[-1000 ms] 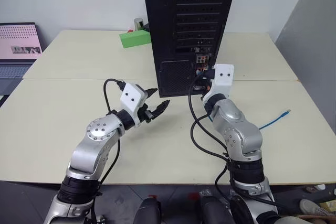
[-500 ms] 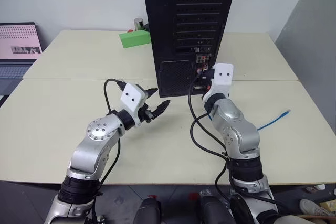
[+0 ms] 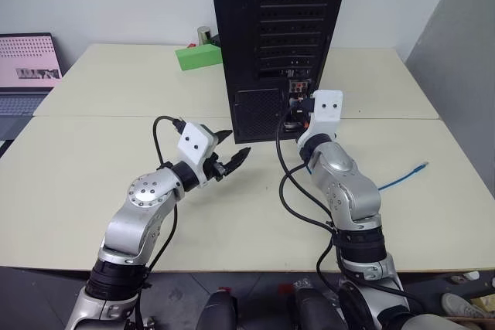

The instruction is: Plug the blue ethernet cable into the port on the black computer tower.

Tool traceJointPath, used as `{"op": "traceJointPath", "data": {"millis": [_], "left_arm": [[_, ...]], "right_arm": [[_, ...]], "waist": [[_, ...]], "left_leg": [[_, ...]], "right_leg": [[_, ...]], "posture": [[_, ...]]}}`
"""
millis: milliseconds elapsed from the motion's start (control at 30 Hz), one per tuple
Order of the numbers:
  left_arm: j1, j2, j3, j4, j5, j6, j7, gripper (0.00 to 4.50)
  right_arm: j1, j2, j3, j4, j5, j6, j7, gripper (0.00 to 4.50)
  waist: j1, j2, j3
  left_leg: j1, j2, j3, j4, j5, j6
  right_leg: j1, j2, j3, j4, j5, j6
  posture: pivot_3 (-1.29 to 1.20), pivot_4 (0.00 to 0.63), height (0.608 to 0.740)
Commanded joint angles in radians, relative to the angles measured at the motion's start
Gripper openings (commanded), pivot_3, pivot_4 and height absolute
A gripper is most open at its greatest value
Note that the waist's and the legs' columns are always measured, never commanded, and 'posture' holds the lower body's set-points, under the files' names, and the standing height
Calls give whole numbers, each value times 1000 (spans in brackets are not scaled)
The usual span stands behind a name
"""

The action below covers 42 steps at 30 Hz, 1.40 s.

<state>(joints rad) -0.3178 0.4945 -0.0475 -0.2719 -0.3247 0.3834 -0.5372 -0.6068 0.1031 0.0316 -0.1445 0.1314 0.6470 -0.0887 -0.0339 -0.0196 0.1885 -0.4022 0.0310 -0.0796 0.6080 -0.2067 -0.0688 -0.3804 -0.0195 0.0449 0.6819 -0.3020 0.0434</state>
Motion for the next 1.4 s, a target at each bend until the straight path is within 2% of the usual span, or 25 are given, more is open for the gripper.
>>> {"op": "traceJointPath", "data": {"millis": [33,467,1400], "left_arm": [[-15,-2,25,-42,4,-19,-4,3208],[-10,-3,27,-43,9,-24,-12,3208],[-6,-14,31,-48,20,-21,-17,3208]], "right_arm": [[-21,-4,0,-8,-11,-27,5,0],[29,-10,4,-117,6,49,26,0],[-11,-24,3,-23,-20,-13,34,0]], "waist": [[0,0,0],[0,0,0],[0,0,0]], "left_leg": [[0,0,0,0,0,0],[0,0,0,0,0,0],[-1,0,0,0,0,0]], "right_leg": [[0,0,0,0,0,0],[0,0,0,0,0,0],[-1,0,0,0,0,0]], "posture": [[0,150,740],[0,150,740],[0,150,740]]}}
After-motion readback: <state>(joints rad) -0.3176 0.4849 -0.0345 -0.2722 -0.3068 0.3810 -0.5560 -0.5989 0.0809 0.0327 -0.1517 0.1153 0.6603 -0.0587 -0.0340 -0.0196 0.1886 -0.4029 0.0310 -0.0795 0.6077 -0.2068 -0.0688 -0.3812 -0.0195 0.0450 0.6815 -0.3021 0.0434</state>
